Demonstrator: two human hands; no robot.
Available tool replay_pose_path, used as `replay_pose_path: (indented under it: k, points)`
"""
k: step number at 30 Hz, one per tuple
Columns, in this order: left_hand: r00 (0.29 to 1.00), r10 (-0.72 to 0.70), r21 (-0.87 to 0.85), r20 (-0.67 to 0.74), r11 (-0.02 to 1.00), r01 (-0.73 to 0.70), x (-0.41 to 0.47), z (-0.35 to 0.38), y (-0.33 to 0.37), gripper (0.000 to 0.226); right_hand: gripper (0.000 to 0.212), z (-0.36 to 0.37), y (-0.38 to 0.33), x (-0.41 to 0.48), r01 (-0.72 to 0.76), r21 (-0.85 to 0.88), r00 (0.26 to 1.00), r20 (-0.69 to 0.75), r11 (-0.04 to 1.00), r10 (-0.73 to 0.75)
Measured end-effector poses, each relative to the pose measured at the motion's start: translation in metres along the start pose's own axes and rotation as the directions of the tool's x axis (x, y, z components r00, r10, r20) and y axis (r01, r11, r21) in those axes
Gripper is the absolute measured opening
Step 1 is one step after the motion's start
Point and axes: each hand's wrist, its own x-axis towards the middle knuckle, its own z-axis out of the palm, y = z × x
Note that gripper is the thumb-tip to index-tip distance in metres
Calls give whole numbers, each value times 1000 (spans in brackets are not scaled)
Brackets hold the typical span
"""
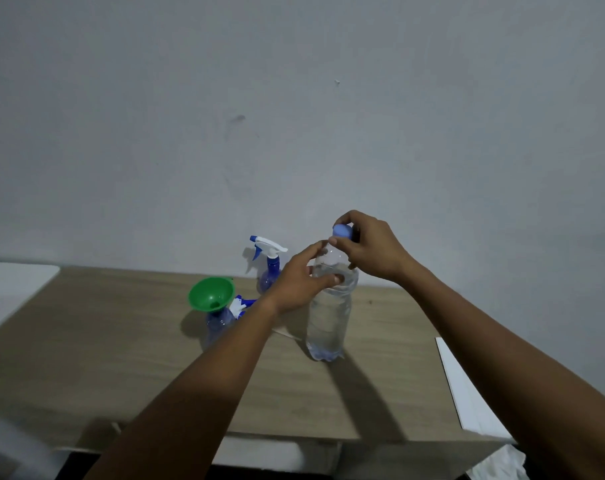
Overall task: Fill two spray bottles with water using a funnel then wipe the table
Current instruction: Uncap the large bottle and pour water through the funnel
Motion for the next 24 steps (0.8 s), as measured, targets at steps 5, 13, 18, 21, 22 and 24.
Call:
replay_pose_path:
  k: [5, 13, 18, 21, 22, 24]
  points:
    - [999, 27, 26, 19, 999, -28, -8, -11, -5, 77, 19, 1, -12, -3, 12, 81, 997, 76, 997, -18]
    - [998, -51, 47, -41, 998, 53, -7, -7, -2, 77, 21, 1, 0, 4, 46, 151, 999, 22, 987, -49]
    - [996, -26, 7, -90, 1000, 26, -8, -4, -6, 66, 27, 8, 5, 5, 55, 184, 998, -35, 981, -49]
    - [997, -22, 8, -78, 1000, 23, -7, -4, -5, 68, 27, 9, 8, 8, 72, 176, 997, -18, 982, -70]
    - [997, -28, 11, -76, 1000, 29, -7, -3, -5, 68, 24, 7, 9, 8, 95, 155, 995, -4, 983, -95]
    - [997, -36, 18, -71, 999, 38, -8, -1, -3, 66, 19, 2, 11, 9, 158, 116, 986, 36, 981, -163]
